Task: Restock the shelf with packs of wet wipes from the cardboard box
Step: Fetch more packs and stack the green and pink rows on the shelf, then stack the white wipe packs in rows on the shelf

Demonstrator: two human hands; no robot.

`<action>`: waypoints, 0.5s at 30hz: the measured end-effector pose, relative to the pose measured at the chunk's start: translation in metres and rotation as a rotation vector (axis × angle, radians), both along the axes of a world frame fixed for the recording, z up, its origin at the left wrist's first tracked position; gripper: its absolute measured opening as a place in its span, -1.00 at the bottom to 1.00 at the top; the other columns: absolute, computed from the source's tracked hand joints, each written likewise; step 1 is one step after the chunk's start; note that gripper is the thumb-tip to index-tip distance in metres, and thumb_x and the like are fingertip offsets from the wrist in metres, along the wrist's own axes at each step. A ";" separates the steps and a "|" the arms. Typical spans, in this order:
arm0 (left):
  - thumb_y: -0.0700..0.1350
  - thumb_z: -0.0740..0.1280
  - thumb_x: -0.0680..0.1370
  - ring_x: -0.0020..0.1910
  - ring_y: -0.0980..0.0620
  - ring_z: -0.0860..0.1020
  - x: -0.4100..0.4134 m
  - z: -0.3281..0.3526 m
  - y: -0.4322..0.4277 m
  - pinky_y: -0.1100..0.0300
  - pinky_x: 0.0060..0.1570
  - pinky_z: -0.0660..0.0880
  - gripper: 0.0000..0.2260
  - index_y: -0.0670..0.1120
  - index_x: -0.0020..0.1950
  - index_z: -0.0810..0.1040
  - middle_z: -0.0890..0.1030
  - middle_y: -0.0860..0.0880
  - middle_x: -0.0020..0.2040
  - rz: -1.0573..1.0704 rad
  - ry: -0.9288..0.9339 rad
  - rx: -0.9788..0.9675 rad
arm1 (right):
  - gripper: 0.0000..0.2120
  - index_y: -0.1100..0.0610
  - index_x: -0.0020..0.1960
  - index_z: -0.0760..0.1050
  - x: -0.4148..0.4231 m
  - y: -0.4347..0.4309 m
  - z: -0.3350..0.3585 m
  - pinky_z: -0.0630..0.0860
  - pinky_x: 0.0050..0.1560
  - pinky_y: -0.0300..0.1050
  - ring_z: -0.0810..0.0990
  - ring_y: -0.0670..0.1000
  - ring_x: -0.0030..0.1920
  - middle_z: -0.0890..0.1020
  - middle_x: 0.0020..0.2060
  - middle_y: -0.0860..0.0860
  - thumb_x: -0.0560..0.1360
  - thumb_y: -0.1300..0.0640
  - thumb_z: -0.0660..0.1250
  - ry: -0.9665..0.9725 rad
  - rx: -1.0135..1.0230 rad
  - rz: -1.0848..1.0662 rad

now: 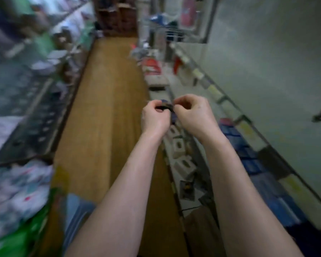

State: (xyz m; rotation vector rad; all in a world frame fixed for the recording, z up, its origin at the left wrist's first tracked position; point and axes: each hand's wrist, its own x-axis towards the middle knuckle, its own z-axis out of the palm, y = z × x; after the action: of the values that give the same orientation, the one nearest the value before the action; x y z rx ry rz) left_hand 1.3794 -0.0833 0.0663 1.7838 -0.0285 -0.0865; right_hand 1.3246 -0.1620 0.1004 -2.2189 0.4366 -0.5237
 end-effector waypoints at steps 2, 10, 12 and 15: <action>-0.18 0.34 0.52 0.02 -0.02 0.56 0.007 -0.012 0.055 0.14 0.12 0.50 -0.71 -0.06 0.24 0.53 0.59 -0.04 0.05 0.127 0.043 -0.006 | -0.85 0.05 -0.01 0.61 0.019 0.051 -0.012 0.55 0.08 0.00 0.62 0.04 0.00 0.67 -0.08 0.00 0.48 0.17 0.29 0.048 0.007 0.132; -0.15 0.35 0.49 0.15 -0.10 0.55 0.022 -0.074 0.271 0.02 0.17 0.50 -0.69 -0.08 0.24 0.54 0.60 -0.12 0.16 0.479 0.220 0.074 | -0.87 0.03 -0.01 0.59 0.074 0.251 -0.057 0.53 0.07 -0.04 0.60 0.06 0.01 0.65 -0.06 0.02 0.52 0.16 0.28 0.206 0.017 0.540; -0.17 0.35 0.49 0.10 -0.05 0.55 0.025 -0.089 0.323 0.08 0.15 0.51 -0.71 -0.09 0.22 0.55 0.60 -0.06 0.15 0.532 0.271 0.069 | -0.86 0.04 -0.01 0.60 0.084 0.297 -0.070 0.53 0.01 -0.07 0.59 0.06 -0.04 0.65 -0.08 0.04 0.52 0.17 0.27 0.255 0.046 0.599; -0.19 0.31 0.52 -0.02 -0.09 0.59 0.028 -0.107 0.393 0.17 -0.16 0.49 -0.71 -0.08 0.24 0.52 0.61 -0.11 0.11 0.636 0.356 0.023 | -0.87 0.02 -0.06 0.57 0.099 0.351 -0.089 0.44 -0.17 -0.16 0.54 0.04 -0.17 0.61 -0.20 0.02 0.51 0.20 0.27 0.321 0.048 0.667</action>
State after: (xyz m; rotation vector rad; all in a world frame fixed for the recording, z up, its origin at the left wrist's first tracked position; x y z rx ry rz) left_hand 1.4071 0.3096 -0.0405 1.7014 0.7915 0.0562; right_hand 1.4235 0.1889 0.0113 -2.2335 -0.1431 0.1962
